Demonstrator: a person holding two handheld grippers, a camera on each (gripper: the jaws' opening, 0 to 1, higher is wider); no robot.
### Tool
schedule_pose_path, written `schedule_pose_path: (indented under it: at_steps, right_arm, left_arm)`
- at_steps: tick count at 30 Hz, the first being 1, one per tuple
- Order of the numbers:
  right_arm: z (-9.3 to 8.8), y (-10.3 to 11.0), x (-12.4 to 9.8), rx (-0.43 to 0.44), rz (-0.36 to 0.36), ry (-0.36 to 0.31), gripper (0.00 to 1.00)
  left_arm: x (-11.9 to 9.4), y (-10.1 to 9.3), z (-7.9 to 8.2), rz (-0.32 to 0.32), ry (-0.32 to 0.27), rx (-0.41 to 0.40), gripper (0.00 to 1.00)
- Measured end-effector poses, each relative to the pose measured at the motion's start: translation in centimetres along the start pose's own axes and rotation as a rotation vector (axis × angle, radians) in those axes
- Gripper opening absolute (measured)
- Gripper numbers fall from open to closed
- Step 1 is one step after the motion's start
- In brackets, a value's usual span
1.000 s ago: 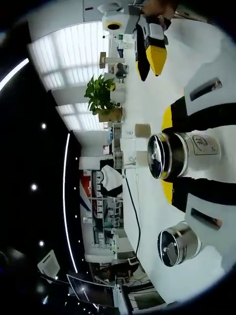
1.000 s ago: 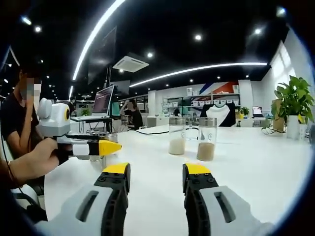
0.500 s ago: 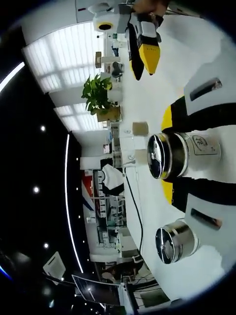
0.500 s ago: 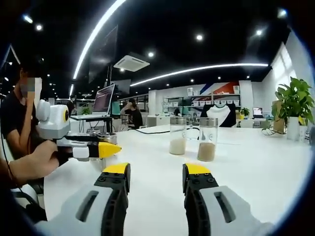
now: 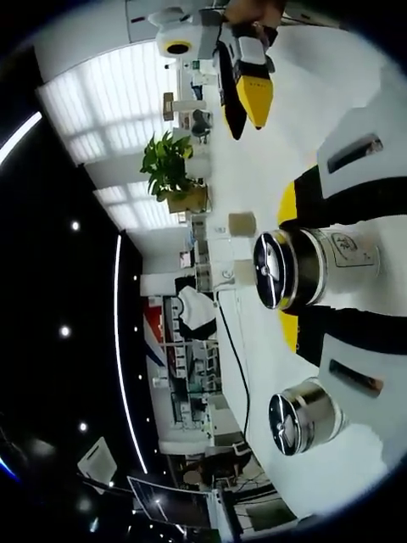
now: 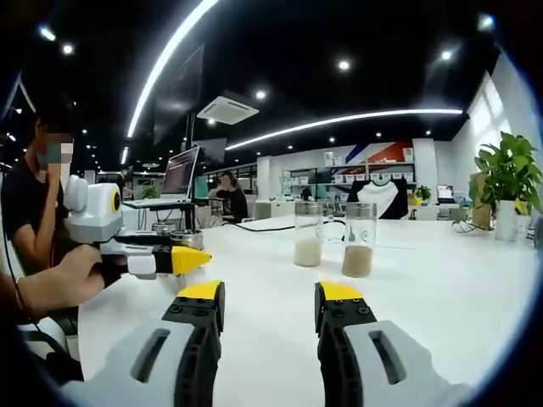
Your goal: Rotate the seasoning bottle until the label or dispensing opening points toward the visible target arrow and the bottle remains upright within the marked orientation range
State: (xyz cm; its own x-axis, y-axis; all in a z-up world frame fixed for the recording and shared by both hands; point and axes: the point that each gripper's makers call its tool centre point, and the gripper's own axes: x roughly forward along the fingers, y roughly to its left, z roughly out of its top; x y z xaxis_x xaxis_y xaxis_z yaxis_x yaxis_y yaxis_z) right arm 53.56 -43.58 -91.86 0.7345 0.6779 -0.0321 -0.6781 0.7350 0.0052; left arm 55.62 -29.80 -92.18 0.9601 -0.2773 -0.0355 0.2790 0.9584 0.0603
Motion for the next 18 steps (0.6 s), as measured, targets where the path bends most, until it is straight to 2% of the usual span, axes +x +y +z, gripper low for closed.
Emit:
schedule_pose_path:
  at_steps: [11, 18]
  right_arm:
    - [0.2, -0.1, -0.1, 0.006, 0.002, 0.0, 0.41]
    - [1.0, -0.2, -0.4, 0.004, 0.004, -0.016, 0.42]
  left_arm:
    - [-0.2, -0.4, 2.2, 0.01, -0.03, 0.074, 0.41]
    - [-0.6, -0.2, 3.6, 0.005, -0.057, 0.02, 0.48]
